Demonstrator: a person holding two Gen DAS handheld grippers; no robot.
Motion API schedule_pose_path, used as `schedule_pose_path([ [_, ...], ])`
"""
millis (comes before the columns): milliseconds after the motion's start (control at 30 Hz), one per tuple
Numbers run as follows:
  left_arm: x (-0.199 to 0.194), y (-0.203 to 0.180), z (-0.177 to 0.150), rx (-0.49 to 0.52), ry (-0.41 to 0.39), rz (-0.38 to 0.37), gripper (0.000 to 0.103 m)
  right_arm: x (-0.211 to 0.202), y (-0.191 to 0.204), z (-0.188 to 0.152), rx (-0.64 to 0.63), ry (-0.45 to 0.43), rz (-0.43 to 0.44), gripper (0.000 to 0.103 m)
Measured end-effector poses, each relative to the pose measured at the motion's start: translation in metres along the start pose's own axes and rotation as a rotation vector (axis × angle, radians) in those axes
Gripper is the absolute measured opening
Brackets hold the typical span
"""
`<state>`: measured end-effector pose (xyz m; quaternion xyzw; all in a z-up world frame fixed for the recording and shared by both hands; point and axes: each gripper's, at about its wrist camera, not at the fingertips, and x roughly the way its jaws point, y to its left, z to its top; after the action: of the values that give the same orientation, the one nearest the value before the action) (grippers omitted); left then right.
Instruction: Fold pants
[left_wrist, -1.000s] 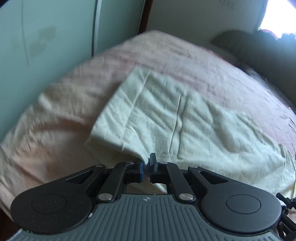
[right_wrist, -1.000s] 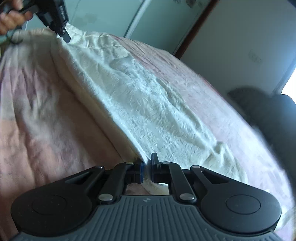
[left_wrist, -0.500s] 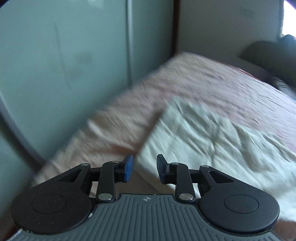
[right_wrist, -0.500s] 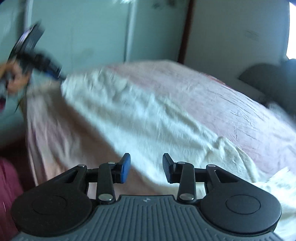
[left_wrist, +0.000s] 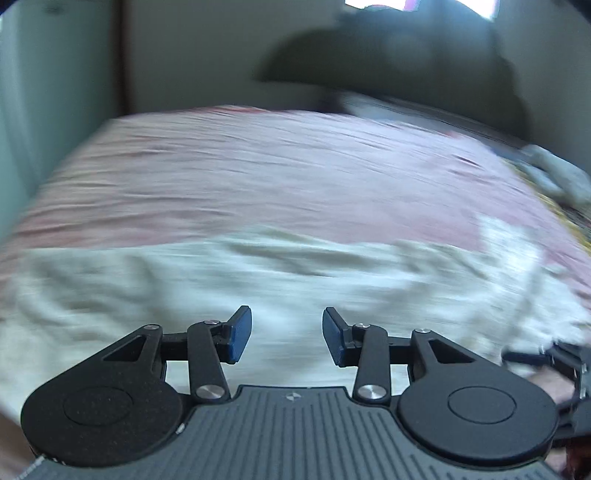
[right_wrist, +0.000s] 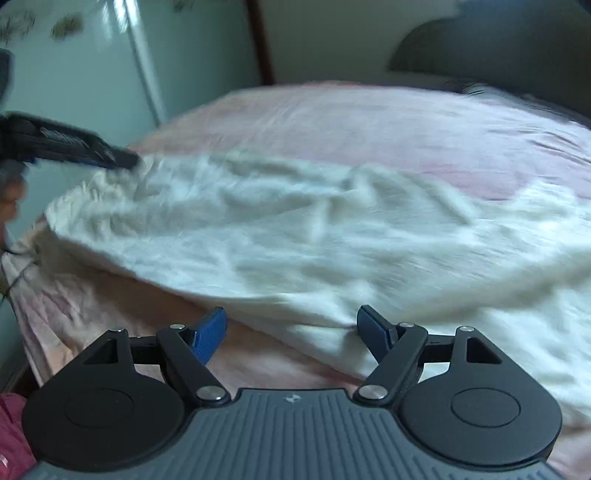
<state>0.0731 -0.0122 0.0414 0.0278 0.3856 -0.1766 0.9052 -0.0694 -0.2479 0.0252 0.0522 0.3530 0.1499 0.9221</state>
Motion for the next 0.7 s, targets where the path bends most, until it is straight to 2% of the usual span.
schedule_pose_path([
  [33,0.008,-0.015,0.0,0.02,0.017,-0.046,0.048,-0.014,-0.016,-0.001,0.044,-0.037,-0.031,0.078],
  [100,0.025,-0.043,-0.002,0.068,0.061,-0.136,0.049,-0.039,-0.055,-0.001,0.147,-0.109,-0.154,0.078],
  [167,0.041,-0.069,-0.005,0.107,0.097,-0.218,0.05,-0.053,-0.101,-0.001,0.25,-0.135,-0.248,0.078],
  [233,0.056,-0.092,-0.012,0.147,0.126,-0.271,0.05,-0.061,-0.149,0.0,0.348,-0.16,-0.299,0.078],
  [367,0.075,-0.12,-0.019,0.155,0.166,-0.344,0.05,-0.052,-0.228,0.007,0.454,-0.127,-0.344,0.078],
  [433,0.081,-0.128,-0.02,0.153,0.184,-0.37,0.05,-0.035,-0.259,0.005,0.542,-0.045,-0.398,0.077],
  [500,0.085,-0.132,-0.023,0.16,0.184,-0.382,0.05,-0.038,-0.258,0.011,0.574,-0.098,-0.484,0.078],
  [533,0.087,-0.134,-0.023,0.165,0.184,-0.394,0.05,-0.041,-0.247,0.02,0.551,-0.127,-0.513,0.08],
  [600,0.093,-0.14,-0.024,0.175,0.2,-0.415,0.048,-0.036,-0.217,0.043,0.417,-0.167,-0.47,0.079],
  [700,0.095,-0.148,-0.028,0.201,0.181,-0.401,0.044,0.005,-0.178,0.082,0.232,-0.102,-0.477,0.079],
])
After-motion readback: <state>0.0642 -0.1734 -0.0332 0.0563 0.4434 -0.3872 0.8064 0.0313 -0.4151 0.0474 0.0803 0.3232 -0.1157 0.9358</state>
